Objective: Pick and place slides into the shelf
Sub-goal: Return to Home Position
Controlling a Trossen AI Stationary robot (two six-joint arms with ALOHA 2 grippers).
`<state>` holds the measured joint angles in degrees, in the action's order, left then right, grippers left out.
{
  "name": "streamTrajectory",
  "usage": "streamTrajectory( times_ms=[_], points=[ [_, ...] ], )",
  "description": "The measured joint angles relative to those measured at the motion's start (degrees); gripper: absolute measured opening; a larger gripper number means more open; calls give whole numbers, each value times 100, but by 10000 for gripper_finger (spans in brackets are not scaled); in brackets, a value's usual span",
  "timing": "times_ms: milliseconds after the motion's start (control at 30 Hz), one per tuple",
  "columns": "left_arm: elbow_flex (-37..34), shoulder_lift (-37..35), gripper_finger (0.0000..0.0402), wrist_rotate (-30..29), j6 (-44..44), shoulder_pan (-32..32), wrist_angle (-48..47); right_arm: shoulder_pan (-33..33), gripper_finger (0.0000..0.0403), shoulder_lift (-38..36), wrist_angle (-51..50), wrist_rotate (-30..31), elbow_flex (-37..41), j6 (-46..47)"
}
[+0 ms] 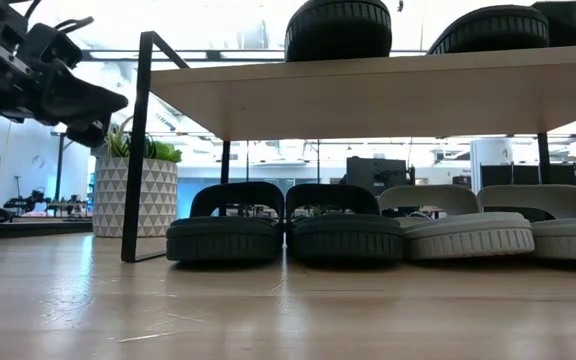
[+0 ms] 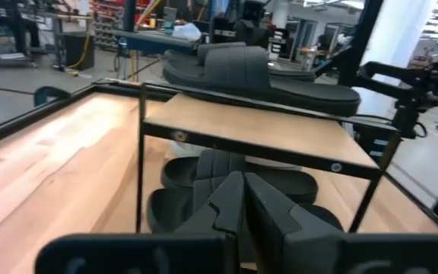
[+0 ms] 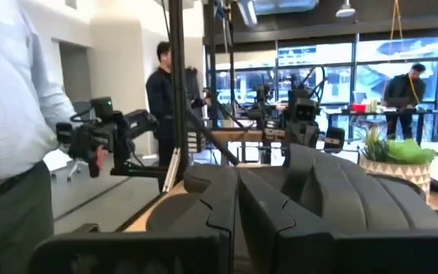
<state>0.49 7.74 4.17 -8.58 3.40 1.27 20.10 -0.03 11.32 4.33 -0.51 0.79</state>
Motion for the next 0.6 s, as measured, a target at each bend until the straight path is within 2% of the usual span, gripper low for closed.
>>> streamTrajectory(
  times_ms=[167,367,500,600],
  points=[
    [-2,35,0,-154,0,2,-23,2,11,4,-163,259,-3,59],
    [-4,88,0,-156,-1,1,-15,-4,11,7,97,1788,-3,-218],
    [-4,99,0,-154,-7,0,-14,-3,11,5,375,2130,-3,-578],
    [-4,95,0,-154,-10,1,-10,-3,11,7,372,2734,-3,-479]
  ],
)
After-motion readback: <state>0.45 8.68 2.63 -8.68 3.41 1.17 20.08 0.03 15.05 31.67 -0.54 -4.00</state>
